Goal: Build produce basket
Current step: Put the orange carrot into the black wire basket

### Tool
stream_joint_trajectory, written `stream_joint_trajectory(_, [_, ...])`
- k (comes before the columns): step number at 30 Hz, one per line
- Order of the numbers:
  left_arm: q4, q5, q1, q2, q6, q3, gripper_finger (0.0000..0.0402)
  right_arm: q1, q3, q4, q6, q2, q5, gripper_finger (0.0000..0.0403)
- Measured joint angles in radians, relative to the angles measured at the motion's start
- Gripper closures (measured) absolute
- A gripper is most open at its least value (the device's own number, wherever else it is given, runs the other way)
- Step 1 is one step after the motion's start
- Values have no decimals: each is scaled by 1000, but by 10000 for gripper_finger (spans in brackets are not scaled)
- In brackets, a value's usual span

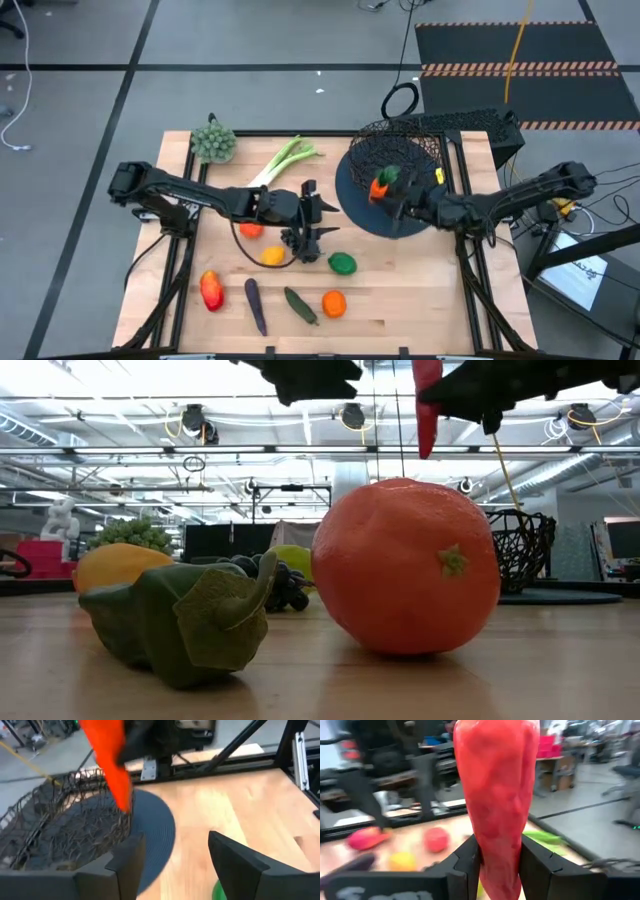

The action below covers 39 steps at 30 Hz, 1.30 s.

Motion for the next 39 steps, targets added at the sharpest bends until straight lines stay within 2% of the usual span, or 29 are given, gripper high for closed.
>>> stream_joint_trajectory(6, [-62,-19,0,-21,-7,0,207,-204,77,-30,-52,7,-173,302])
stream_joint_trajectory(10, [-55,-21,6,-12,1,0,208,-351,183,-183,-49,63,-297,302])
stream_joint_trajectory(15, [-89,-22,9,-8,3,-1,209,-525,305,-392,-61,153,-391,302])
stream_joint_trajectory(22, [-117,-22,8,-8,-14,-1,208,-734,389,-517,-91,268,-521,302])
stream_joint_trajectory(28, [-121,-22,8,-8,-19,-1,210,-849,389,-559,-97,359,-584,302])
stream_joint_trajectory(39, [-120,-22,8,-8,-23,-1,210,-914,389,-490,-127,584,-608,302])
